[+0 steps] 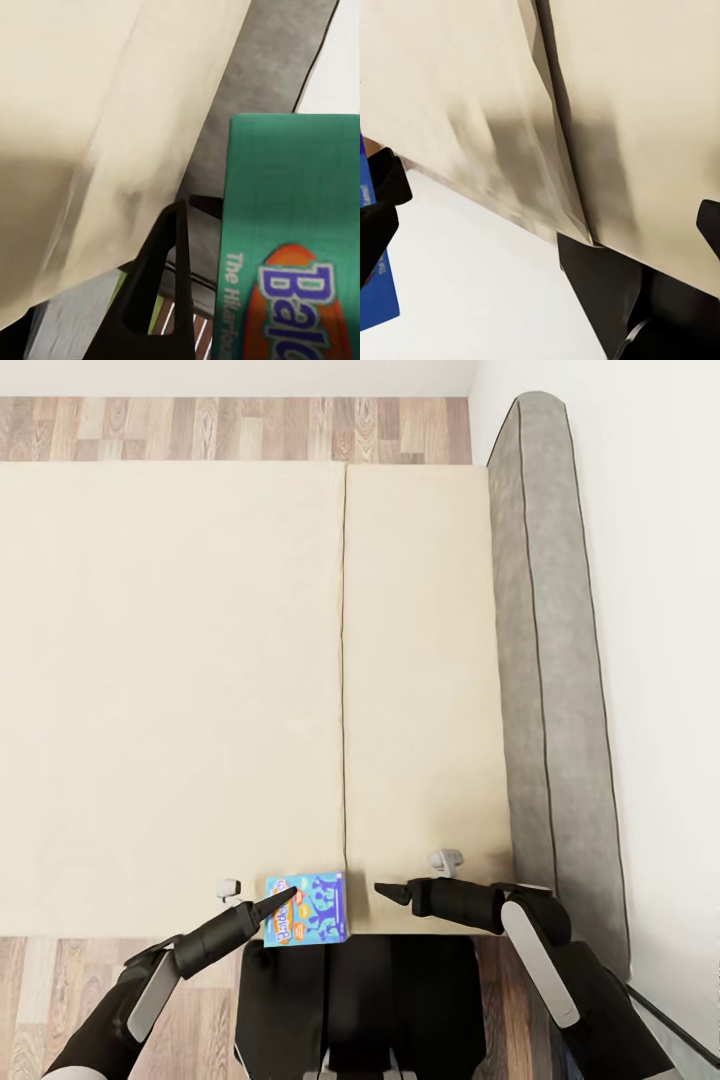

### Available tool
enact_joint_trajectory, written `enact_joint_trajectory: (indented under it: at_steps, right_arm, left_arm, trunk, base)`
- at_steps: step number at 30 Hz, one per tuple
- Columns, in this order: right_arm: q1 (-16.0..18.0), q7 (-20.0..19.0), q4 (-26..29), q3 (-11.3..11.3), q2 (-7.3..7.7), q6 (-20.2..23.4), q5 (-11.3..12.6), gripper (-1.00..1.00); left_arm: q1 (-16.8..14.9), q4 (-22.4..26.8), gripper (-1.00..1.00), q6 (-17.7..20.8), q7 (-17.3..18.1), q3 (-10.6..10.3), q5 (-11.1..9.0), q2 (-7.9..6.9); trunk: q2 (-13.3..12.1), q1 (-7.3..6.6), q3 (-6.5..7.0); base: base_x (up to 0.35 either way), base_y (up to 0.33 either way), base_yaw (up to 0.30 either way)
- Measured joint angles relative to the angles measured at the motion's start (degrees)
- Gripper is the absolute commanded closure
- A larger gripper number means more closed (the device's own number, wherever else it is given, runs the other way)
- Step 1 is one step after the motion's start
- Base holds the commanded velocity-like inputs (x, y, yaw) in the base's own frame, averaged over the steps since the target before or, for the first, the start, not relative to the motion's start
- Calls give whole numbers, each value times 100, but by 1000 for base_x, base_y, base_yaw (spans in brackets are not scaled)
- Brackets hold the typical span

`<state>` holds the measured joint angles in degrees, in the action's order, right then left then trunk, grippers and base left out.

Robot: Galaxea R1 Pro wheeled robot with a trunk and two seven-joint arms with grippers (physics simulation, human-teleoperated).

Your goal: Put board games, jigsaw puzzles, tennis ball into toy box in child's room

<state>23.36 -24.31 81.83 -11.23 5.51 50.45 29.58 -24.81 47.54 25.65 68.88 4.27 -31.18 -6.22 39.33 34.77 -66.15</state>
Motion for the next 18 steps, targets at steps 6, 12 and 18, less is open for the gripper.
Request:
enact_joint_trajectory:
  at_steps: [6,12,18]
  right_arm:
    - [0,6,3,-5,0,-4,-4,-100]
    - [0,8,6,-8,0,-7,-6,-100]
    - [0,13,6,-9,0,-13,-11,-100]
  left_arm:
    - [7,5,100,1,4,2,-1,-1]
    - [10,9,100,2,6,-1,2,-4]
    - [11,10,100,2,1,-4,6,-2]
  trunk:
    - [-241,-132,108]
    - [-482,-264,216]
    - [-723,-396,324]
  base:
    - [0,0,0]
    - [0,0,0]
    - [0,0,0]
